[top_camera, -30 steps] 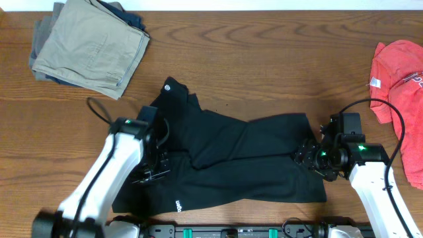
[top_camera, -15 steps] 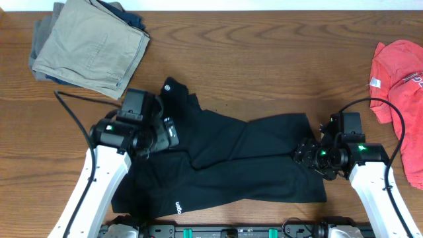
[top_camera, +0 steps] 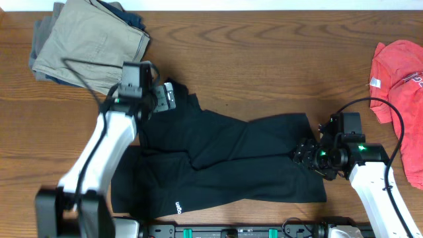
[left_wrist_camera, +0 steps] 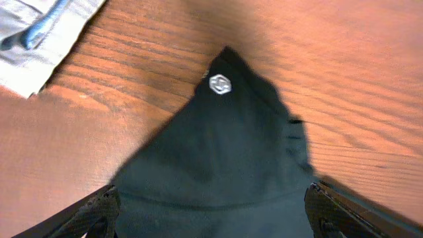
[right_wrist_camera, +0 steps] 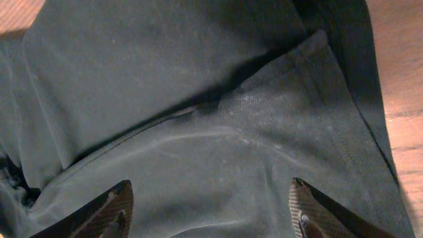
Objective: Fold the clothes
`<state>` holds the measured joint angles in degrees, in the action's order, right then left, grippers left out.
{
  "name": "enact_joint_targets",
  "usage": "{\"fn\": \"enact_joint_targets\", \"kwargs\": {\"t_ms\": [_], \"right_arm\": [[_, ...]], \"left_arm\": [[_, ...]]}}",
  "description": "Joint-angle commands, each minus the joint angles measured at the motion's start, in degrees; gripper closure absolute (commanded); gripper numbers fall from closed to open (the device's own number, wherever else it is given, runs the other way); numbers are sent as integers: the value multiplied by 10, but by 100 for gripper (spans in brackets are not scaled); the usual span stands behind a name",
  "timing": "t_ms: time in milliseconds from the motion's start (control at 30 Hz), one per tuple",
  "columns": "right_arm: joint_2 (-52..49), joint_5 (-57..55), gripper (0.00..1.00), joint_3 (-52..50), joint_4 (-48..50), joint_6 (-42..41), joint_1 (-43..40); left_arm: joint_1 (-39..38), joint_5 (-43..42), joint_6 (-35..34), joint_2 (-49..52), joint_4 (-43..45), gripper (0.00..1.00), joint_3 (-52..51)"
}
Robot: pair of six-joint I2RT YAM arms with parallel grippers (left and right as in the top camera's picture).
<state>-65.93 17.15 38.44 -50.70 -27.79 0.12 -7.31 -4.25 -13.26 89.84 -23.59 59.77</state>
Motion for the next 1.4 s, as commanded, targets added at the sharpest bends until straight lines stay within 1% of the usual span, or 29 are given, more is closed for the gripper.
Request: {"fn": "enact_joint_targets", "kwargs": {"t_ms": [0,67,133,200,333,633,800,867,900,933,967,1000,1033,1067,1167,1233,1367], "right_arm": [[4,5,26,1,6,9,-5],[4,6,25,1,8,9,-5],[4,10,25,1,6,11,-4],[4,11,25,1,6,13,-4],[4,11,25,1,6,13,-4],[3,11,25,1,10,13,-4],[3,11,26,1,11,13,-4],[3,11,25,1,16,27,-4],[3,11,24,1,18,39,-4],[3,11,23,1,19,49,-4],[3,11,23,1,21,57,-4],[4,11,22,2,21,58,-4],[4,10,22,5,21,59,-5],[3,9,22,10,20,59,-5],[3,-8,22,37,15,63,-6],[3,-37,22,63,5,63,-9],[-7,-65,20,139,-29,124,-20]], "left_arm": [[5,3,52,70,-3,10,60],[3,2,60,105,-5,10,93],[2,2,83,133,-3,10,124],[2,2,92,150,6,10,137],[2,2,92,174,29,10,138],[2,2,92,242,34,11,137],[2,2,91,259,40,12,137],[2,2,91,259,45,18,136],[2,2,91,259,46,23,136],[2,2,91,259,46,32,136],[2,2,92,259,46,47,136],[2,2,92,259,46,60,134],[2,2,92,259,47,65,133],[2,2,92,259,47,72,131],[2,2,92,259,47,87,126],[2,2,92,259,46,93,123],[2,3,92,259,46,93,118]]}}
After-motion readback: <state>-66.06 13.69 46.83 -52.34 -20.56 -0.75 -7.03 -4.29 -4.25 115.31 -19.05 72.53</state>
